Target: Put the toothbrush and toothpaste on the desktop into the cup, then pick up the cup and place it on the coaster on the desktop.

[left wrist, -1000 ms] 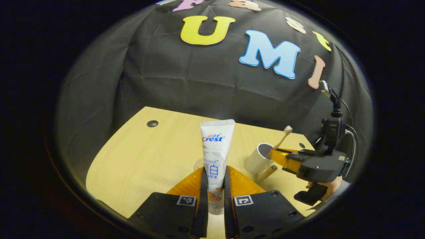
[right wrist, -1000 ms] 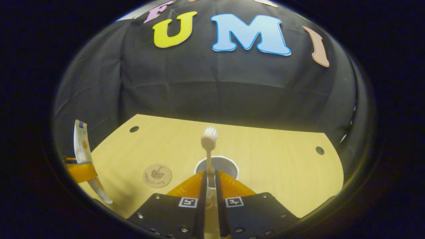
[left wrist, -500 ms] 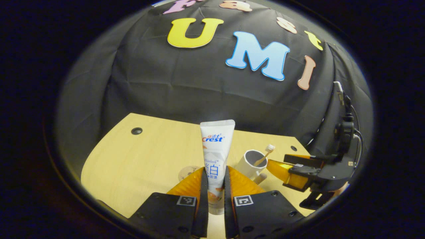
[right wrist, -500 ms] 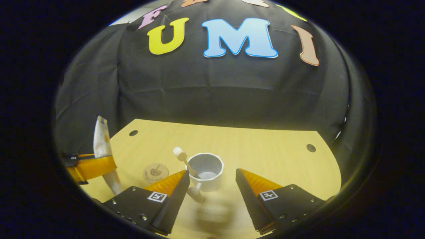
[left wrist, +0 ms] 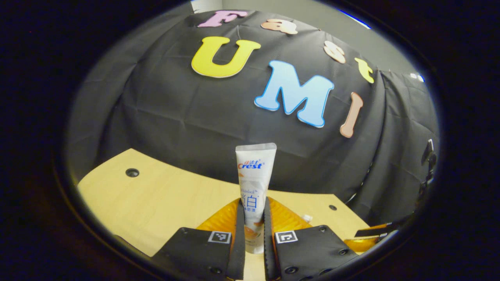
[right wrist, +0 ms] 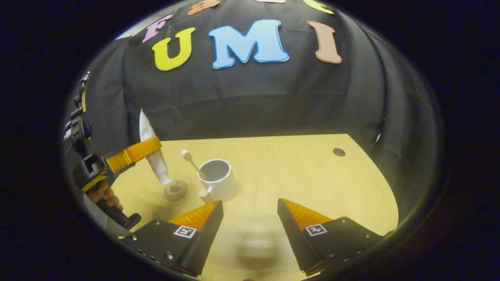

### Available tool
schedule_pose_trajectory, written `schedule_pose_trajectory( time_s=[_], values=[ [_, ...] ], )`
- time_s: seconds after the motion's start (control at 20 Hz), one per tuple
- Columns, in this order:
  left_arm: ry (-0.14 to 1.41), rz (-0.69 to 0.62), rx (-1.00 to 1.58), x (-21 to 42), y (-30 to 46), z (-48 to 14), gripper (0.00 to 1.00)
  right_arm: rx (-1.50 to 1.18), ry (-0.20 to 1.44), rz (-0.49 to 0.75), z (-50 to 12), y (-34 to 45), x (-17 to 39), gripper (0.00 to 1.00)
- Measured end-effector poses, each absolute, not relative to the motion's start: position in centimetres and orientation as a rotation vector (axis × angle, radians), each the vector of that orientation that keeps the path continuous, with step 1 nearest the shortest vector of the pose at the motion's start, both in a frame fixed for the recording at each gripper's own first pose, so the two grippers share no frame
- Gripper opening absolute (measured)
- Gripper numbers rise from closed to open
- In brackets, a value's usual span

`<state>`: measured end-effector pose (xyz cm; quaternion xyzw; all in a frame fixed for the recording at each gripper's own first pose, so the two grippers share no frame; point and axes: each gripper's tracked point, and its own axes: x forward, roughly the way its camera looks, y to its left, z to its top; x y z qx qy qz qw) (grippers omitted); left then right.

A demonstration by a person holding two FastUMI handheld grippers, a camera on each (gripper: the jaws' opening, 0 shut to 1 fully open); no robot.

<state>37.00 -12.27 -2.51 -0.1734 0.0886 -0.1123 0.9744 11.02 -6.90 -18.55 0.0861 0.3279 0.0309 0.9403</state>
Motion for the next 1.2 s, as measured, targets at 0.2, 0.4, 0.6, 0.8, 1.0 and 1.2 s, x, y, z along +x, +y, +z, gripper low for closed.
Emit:
schedule_pose_trajectory(
  time_s=[0.2,0.4,0.6,0.8,1.0,1.2],
  values=[
    [0.073,-0.272,-0.359,40.5,-14.5,-1.8,0.22,0.168,0.712,0.004,-19.3,-8.8,8.4,0.86],
    [0.039,-0.331,-0.352,42.6,-17.2,-2.9,0.27,0.197,0.748,-0.045,-19.8,-9.9,7.0,0.85],
    [0.057,-0.382,-0.358,43.3,-20.2,-4.5,0.27,0.194,0.760,-0.071,-19.8,-10.7,6.2,0.85],
    [0.057,-0.402,-0.313,42.9,-21.1,-4.7,0.21,0.216,0.758,-0.083,-19.8,-10.8,6.1,0.85],
    [0.055,-0.418,-0.293,42.8,-21.2,-4.2,0.38,0.223,0.759,-0.078,-20.0,-10.4,6.0,0.85],
    [0.027,-0.410,-0.297,42.4,-20.7,-2.5,0.78,0.227,0.755,-0.073,-19.9,-10.0,5.9,0.85]
  ],
)
